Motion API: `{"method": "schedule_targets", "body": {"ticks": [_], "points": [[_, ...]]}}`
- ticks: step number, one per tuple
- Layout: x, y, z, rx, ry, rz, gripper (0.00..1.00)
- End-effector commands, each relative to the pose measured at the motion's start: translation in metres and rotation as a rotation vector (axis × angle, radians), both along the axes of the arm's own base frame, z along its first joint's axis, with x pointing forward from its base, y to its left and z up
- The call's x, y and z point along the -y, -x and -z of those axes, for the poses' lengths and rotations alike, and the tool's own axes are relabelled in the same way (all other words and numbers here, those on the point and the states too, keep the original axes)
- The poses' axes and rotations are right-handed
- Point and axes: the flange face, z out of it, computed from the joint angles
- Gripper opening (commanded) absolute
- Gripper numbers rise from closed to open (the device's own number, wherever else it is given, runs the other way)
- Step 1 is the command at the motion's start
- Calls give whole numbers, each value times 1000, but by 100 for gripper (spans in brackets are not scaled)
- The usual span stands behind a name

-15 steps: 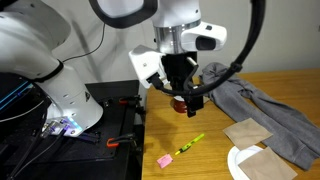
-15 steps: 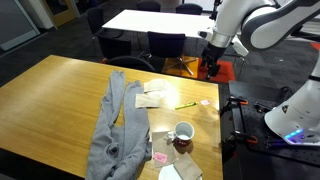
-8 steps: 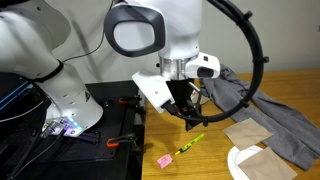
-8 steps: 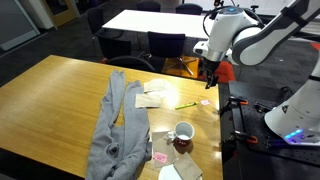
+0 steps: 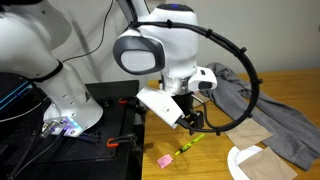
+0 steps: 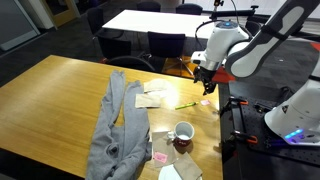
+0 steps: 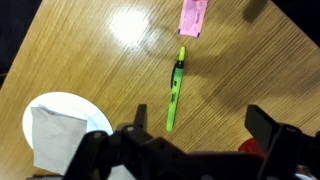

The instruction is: Put the yellow pen inside the maroon mug

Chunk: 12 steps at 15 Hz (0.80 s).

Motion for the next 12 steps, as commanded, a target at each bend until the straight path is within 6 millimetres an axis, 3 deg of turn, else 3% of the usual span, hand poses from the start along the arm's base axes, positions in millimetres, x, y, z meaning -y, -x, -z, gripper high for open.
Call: {"method": "schedule_targets", "body": {"ticks": [1,6,11,12], "points": [[-5,-1,16,28,-7,-9,100],[-12,-10,39,37,-30,47,100],[3,-24,58,6,-17,117,100],[-5,-14,51,3,-31,79,100]]}}
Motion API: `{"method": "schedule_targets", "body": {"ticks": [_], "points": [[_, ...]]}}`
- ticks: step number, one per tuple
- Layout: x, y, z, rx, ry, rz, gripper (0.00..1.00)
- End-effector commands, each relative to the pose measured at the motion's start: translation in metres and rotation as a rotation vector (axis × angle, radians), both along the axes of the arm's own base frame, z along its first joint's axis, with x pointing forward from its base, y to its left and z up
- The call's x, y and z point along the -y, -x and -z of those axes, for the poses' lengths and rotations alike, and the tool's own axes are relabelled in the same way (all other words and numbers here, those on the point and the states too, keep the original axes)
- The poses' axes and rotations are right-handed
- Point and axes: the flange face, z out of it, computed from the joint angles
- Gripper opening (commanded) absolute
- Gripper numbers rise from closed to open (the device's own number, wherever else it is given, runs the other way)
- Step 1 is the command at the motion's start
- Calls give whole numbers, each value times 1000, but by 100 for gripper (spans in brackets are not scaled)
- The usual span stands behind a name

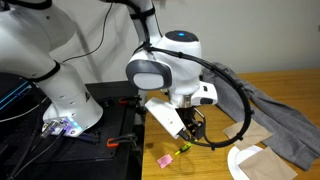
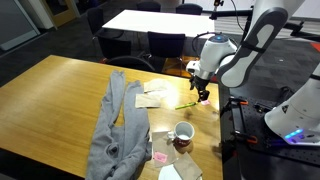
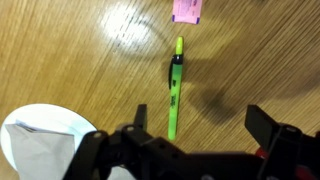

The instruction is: Put the yellow pen inside the maroon mug

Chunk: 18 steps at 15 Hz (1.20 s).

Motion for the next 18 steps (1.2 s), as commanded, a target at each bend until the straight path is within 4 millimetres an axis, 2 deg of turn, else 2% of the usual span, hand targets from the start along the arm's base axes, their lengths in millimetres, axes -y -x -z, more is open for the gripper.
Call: {"method": "schedule_targets", "body": {"ticks": [1,6,18], "points": [[4,-2,3,-3,4,15,100],[9,-6,8,-9,8,27,100],[1,-30,41,25,26,22,100]]}}
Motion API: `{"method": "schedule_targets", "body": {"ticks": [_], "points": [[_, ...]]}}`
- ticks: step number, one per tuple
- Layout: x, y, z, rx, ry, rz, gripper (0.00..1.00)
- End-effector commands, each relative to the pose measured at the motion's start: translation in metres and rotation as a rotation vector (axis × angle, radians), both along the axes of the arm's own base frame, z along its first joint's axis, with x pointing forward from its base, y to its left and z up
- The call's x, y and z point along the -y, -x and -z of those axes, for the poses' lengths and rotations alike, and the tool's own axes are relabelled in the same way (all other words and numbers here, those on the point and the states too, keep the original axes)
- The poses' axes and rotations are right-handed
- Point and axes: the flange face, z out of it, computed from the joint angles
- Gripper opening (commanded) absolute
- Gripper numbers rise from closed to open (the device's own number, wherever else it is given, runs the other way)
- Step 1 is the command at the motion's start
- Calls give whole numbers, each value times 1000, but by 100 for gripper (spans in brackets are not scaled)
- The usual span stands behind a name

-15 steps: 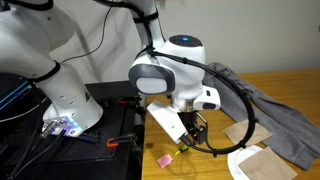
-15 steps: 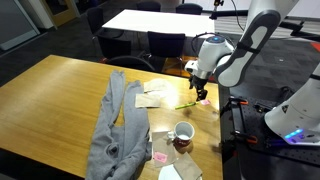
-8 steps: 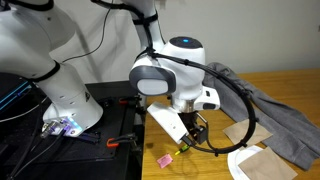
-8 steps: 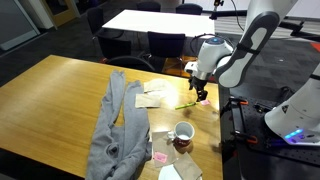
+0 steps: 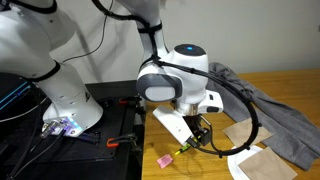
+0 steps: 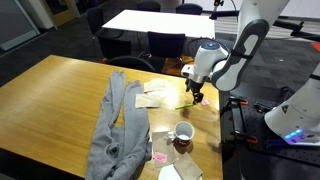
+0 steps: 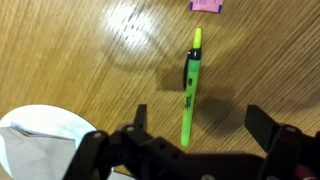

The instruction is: Put the yellow pen inside the maroon mug

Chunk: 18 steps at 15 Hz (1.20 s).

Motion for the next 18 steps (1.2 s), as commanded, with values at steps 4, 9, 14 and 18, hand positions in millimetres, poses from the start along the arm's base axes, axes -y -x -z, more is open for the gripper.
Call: {"method": "schedule_targets", "body": {"ticks": [4,9,14,18], "points": [[-8,-20,27,7,32,51,100],[-16,-30,46,7,49,61,100],[-18,-34,61,9,46,64,91],[-16,-36,68,1,45,64,54]]}}
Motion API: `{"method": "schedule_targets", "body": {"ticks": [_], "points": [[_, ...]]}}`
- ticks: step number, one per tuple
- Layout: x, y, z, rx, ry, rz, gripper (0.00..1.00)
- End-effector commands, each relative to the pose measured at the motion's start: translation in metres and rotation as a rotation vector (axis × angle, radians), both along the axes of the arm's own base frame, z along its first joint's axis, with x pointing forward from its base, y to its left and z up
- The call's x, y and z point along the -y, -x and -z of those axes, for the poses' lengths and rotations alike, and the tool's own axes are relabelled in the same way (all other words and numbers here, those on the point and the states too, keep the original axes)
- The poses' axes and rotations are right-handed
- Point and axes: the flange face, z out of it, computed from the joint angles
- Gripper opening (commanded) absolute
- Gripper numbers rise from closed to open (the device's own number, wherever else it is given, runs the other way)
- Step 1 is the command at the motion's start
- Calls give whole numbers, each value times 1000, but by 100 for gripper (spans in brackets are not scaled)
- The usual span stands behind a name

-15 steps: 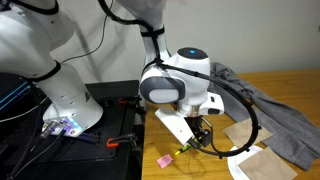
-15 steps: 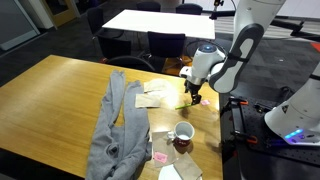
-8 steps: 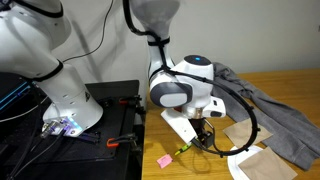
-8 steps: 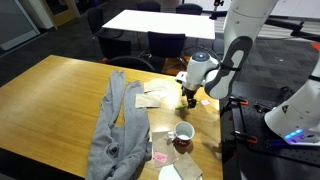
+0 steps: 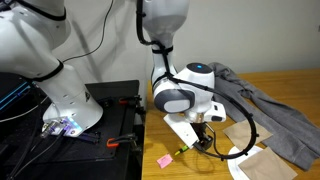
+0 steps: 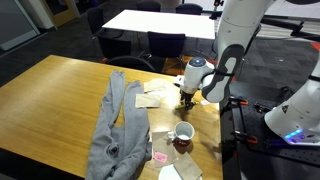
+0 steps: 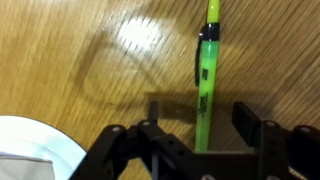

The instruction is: Put the yellow pen inside the maroon mug

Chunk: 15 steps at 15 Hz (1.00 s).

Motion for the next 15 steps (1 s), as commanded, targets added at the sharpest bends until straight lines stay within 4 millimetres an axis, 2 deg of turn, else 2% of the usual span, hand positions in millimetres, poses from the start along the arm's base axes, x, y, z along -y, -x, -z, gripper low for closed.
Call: {"method": "schedule_targets", "body": {"ticks": [1,7,12,15], "points": [[1,-4,5,20,0,9,46],[-2,-6,3,23,-2,10,1],[-5,-2,-25,27,-7,23,4],[-11,-3,-52,54,-8,15,4]]}}
